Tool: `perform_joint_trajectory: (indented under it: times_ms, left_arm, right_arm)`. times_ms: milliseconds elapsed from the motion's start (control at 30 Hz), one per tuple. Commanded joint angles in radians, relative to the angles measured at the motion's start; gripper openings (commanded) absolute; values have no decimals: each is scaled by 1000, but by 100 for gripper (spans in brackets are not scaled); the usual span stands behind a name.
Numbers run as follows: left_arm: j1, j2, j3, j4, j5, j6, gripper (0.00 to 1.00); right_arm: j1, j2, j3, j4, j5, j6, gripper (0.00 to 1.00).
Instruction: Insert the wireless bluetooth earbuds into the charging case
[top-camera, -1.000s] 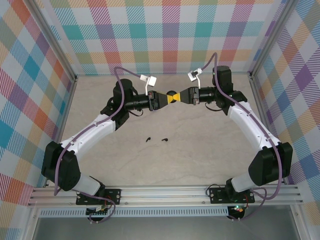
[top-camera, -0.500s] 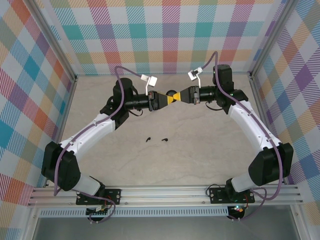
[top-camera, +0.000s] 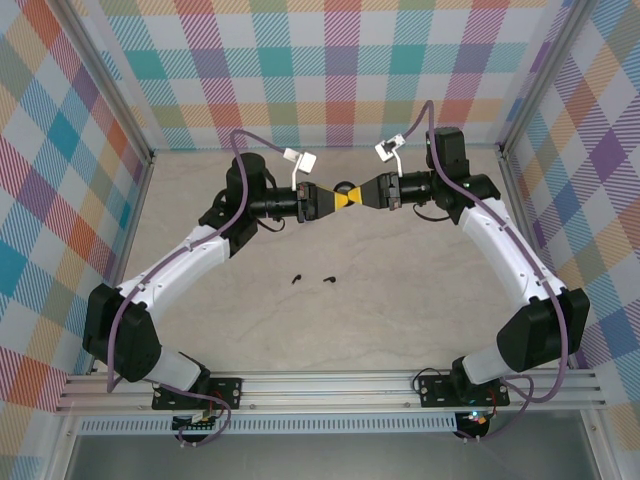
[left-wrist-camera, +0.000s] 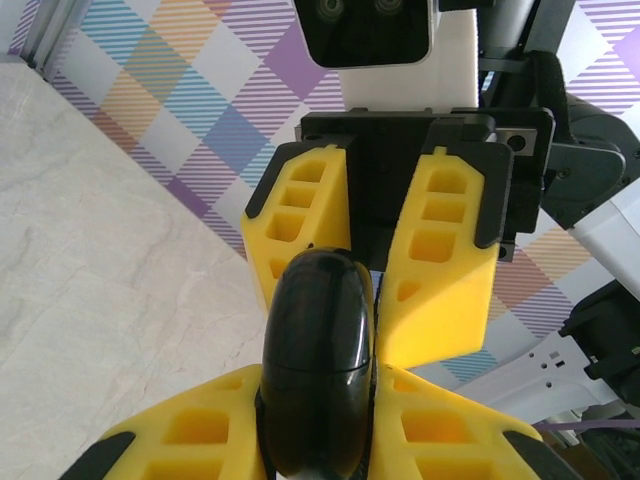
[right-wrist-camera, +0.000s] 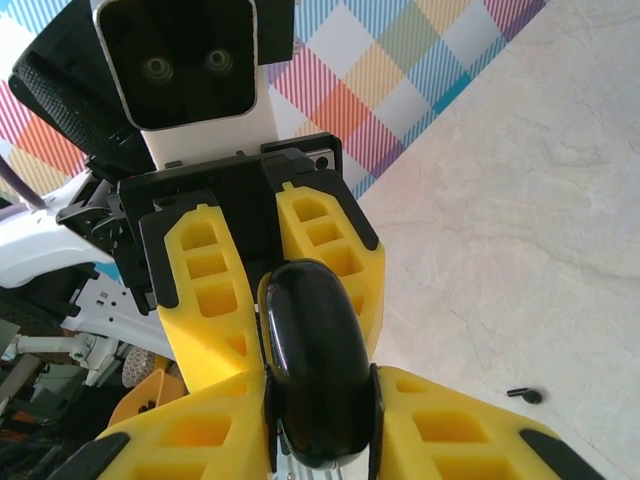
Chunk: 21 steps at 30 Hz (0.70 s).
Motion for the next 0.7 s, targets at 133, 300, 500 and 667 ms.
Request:
perform_joint_trajectory:
  times_ms: [133,300,500,667]
  left_arm:
    - [-18,35,59,-105,-55,87,14]
    - [-23,23,3,5,-80,193,16]
    - [-49,-26,-66,68,-121,403,14]
    - [-54,-36,-78,86,-116,461,13]
  right_arm:
    - [29,-60,29,-39,133,-43,52]
    - [29,-108,19,-73,215,-63,57]
    - [30,-158,0,-117,279,-85,62]
    - [29,-175,-4,-146,277,-101,63]
